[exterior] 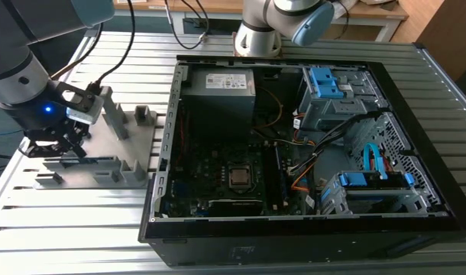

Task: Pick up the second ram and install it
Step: 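Pick up the second ram and move it above second insertion slot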

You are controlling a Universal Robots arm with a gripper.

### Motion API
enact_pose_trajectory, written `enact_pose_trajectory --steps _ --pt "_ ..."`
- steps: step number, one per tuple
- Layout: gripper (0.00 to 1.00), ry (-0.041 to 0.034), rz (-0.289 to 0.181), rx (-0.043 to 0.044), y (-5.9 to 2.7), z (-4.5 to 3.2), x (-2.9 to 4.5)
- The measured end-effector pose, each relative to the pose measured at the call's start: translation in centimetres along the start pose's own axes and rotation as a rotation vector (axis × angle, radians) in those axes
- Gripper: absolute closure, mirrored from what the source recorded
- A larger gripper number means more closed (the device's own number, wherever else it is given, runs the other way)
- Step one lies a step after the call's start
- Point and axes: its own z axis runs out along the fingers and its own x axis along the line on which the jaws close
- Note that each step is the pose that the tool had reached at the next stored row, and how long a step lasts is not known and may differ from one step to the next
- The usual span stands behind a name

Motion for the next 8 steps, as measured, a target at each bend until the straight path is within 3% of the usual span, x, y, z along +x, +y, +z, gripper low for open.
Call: enact_pose_trajectory --steps 8 --pt "0.9 -0.0011 -0.102 -0.0029 0.0 0.0 0.0"
